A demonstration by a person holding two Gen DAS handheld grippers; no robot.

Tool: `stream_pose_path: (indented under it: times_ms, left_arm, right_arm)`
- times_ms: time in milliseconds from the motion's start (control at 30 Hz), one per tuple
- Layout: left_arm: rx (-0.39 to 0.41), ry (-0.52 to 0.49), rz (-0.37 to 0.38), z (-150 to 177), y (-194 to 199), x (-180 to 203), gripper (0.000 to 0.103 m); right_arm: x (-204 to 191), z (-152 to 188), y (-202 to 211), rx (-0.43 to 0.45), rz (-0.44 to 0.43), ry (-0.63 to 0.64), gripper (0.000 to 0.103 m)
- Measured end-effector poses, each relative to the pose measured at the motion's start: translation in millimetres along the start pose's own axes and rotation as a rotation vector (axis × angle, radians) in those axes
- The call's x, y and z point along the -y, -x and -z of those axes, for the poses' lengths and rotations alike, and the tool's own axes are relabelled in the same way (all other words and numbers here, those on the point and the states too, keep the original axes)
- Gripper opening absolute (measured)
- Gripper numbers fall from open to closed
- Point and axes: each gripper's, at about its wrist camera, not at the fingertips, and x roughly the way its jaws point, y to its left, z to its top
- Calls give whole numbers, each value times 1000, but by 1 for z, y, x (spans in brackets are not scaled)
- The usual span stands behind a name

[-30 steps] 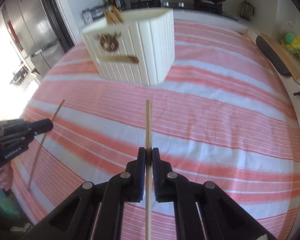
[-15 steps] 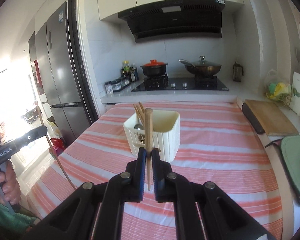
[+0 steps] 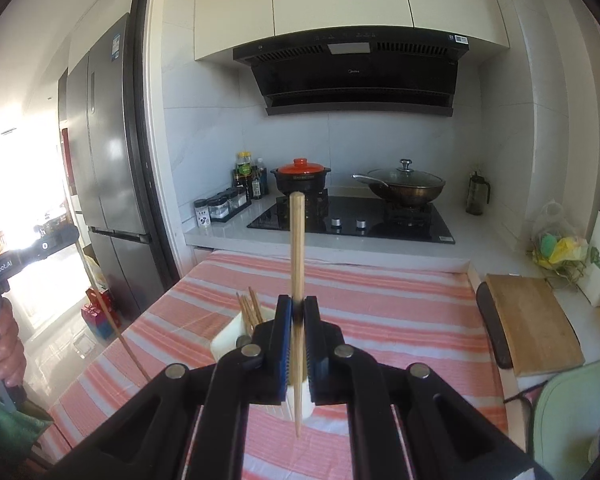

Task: Organize utensils

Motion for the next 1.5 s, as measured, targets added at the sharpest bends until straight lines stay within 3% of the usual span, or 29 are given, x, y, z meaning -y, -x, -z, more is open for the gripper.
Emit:
stream_pose_path:
  times_ms: [133, 267, 367, 567, 600, 633, 667, 700, 733, 767, 833, 967, 1067, 1333, 1500]
  left_arm:
    - [4, 1, -20, -6, -50, 1, 4]
    - [-85, 17, -39, 17, -103, -6, 4]
    - [-178, 30, -54, 43, -136, -16, 4]
    - [-377, 76, -98, 98, -187, -36, 6]
    - [-390, 73, -107, 103, -188, -37, 11]
    - [-393, 69, -104, 106, -186, -38, 26]
    - [-386, 61, -107, 105, -180, -37, 50]
    - [-363, 47, -118, 103, -171, -36, 62]
    - [-328, 28, -132, 100, -158, -34, 80]
    - [-295, 5, -150, 97, -145, -32, 92]
    - [-246, -43, -203, 91, -117, -26, 100]
    - [-195, -153, -332, 89, -68, -5, 102]
    - [-198, -180, -390, 97, -33, 11, 103]
    - [-226, -162, -439, 125, 47, 42, 103]
    - [-236, -99, -411, 132, 94, 54, 103]
  right_arm:
    - [3, -20, -30, 60, -22, 9, 7]
    - [0, -21, -72, 58, -57, 21, 6]
    - [-2, -7, -117, -26, -59, 52, 6]
    - [2, 42, -206, -306, -101, 9, 7]
    - [4, 49, -217, -338, -127, -19, 10]
    - [5, 54, -225, -359, -142, -44, 12]
    - [6, 58, -228, -363, -153, -68, 22]
    - [9, 58, -225, -347, -158, -97, 34]
    - [10, 57, -217, -318, -159, -123, 39]
    - [11, 55, -206, -284, -156, -143, 47]
    - [12, 50, -179, -223, -132, -149, 57]
    - [2, 48, -114, -115, -66, -109, 66]
    - [-11, 59, -67, -67, -29, -103, 85]
    - [-53, 115, 33, -69, 79, -74, 88]
    - [-74, 132, 77, -76, 136, -77, 88]
